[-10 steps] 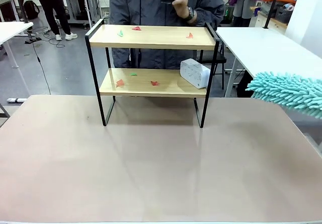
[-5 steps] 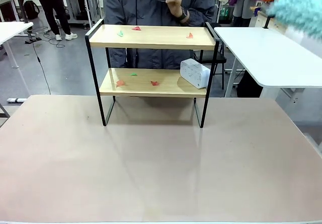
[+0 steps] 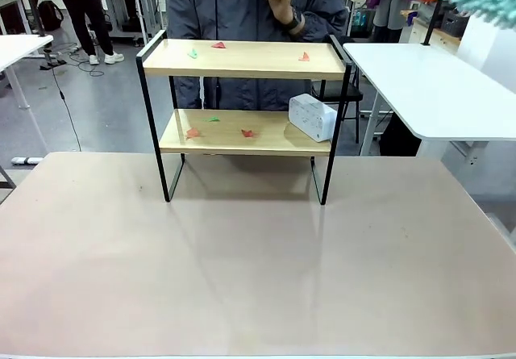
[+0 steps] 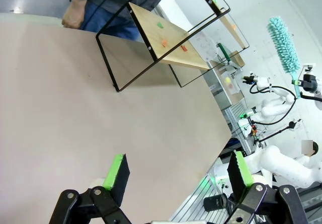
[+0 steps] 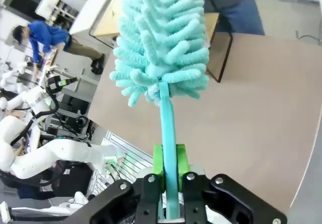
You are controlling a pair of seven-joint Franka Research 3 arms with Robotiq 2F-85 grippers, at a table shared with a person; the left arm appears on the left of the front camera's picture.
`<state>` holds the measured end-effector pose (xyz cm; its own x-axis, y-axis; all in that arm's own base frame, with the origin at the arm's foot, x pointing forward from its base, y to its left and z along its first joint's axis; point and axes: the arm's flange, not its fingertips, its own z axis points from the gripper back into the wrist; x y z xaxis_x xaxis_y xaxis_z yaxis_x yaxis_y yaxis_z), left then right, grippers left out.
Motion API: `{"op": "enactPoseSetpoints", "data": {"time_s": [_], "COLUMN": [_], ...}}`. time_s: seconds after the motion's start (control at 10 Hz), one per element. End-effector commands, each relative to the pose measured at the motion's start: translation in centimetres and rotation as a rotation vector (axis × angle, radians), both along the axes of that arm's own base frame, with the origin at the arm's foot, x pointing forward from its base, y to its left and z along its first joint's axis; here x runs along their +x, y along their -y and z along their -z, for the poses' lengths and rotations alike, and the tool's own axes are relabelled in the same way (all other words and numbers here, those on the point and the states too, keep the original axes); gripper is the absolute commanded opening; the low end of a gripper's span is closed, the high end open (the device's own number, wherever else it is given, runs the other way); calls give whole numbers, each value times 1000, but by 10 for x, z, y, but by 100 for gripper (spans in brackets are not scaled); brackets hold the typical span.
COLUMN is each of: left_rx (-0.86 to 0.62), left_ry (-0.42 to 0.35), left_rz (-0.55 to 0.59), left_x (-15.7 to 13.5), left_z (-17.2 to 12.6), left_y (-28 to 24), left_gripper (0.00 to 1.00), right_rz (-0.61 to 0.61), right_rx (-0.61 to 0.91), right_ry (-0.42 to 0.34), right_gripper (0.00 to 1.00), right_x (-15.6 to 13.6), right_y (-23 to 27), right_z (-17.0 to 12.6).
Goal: Clean the shelf.
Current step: Clean the specific tier of the Shelf with the Duster once objects are removed.
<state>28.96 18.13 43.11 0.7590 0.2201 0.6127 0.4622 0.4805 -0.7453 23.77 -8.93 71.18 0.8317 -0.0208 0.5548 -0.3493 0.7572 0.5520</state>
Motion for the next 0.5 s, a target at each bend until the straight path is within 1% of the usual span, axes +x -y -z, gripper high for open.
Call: {"op": "enactPoseSetpoints", "data": {"time_s": [0.0, 0.1, 0.2, 0.3, 0.4], "left_rx": [-12, -12, -12, -12, -12], "left_ry": [31, 31, 31, 31, 31], "left_rz": [1, 1, 1, 1, 1], "left_x": [0, 0, 0, 0, 0], "left_z": [-1, -1, -1, -1, -1], "left_y": [2, 2, 2, 2, 2], "left_gripper": [100, 100, 100, 100, 100], "right_rz": [0, 0, 36, 66, 91], "right_rx": [24, 0, 20, 10, -74], "right_ry": [-2, 0, -6, 21, -12], "right_gripper": [12, 12, 12, 12, 12], "right_x": [-4, 0, 9, 16, 28], "right_y": [11, 0, -10, -34, -74], "right_z": [2, 0, 5, -5, -15]}}
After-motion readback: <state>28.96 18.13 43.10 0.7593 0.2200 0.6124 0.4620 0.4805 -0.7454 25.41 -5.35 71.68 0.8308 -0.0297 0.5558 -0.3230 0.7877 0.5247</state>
